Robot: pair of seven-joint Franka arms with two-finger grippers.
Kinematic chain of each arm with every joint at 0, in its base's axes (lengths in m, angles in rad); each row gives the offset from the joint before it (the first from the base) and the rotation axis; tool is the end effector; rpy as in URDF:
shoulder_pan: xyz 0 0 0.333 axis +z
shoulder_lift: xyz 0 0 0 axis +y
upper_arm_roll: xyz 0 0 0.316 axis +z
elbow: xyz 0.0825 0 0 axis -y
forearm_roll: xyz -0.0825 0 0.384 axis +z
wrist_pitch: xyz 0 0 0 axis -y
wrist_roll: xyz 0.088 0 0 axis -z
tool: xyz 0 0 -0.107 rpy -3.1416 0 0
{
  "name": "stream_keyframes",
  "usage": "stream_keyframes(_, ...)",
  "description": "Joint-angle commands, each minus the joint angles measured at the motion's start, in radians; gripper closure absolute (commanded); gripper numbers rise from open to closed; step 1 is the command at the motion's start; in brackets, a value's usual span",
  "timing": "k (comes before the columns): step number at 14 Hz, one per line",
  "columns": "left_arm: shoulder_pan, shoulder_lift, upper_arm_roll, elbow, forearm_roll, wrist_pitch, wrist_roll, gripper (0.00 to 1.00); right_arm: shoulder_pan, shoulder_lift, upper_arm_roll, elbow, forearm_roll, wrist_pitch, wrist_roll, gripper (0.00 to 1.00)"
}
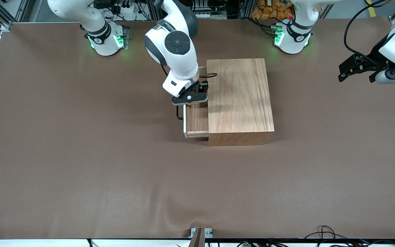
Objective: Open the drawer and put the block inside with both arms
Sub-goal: 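Carry the yellow cube with the right gripper over the open drawer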
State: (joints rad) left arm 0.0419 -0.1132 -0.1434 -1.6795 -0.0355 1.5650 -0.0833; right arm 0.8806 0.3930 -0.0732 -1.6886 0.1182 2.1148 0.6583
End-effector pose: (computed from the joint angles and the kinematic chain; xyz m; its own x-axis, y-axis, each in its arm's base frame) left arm 0.5146 -0.0606 0.6328 0.9998 -0.0175 -0.0041 -0.0174 -0.9997 0.0191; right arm 0.4517 0.4869 0.3743 0.9951 0.0963 -0.0201 0.0944 -0.9924 -0.0794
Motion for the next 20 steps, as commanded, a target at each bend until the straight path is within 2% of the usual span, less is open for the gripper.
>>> stream_keyframes(1, 0.004, -0.014, -0.007, -0.017, 0.014, 0.012, 0.007, 0.0, 0.006, -0.045, -0.007, -0.072, -0.017, 0.06, 0.026, 1.0)
stream_keyframes(5, 0.004, -0.016, -0.016, -0.026, 0.014, 0.013, 0.007, 0.0, 0.009, -0.039, -0.007, -0.072, -0.017, 0.068, 0.032, 0.99)
stream_keyframes(13, 0.006, -0.019, -0.021, -0.028, 0.014, 0.01, 0.007, 0.0, 0.026, -0.033, -0.005, -0.062, -0.009, 0.091, 0.034, 0.91)
stream_keyframes(14, 0.006, -0.02, -0.021, -0.028, 0.014, 0.01, 0.007, 0.0, 0.026, -0.031, -0.005, -0.063, -0.009, 0.088, 0.034, 0.81)
stream_keyframes(15, 0.006, -0.02, -0.021, -0.028, 0.014, 0.009, 0.007, 0.0, 0.026, -0.031, -0.005, -0.063, -0.009, 0.088, 0.034, 0.48)
stream_keyframes(16, 0.006, -0.022, -0.021, -0.028, 0.014, 0.007, 0.007, 0.0, 0.028, -0.031, -0.005, -0.063, -0.009, 0.086, 0.035, 0.04)
stream_keyframes(17, 0.006, -0.026, -0.021, -0.028, 0.014, 0.007, 0.007, 0.0, 0.028, -0.031, -0.005, -0.063, -0.009, 0.085, 0.035, 0.0)
stream_keyframes(20, 0.006, -0.028, -0.021, -0.028, 0.014, 0.004, 0.007, 0.0, 0.029, -0.031, -0.005, -0.062, -0.009, 0.08, 0.069, 0.0)
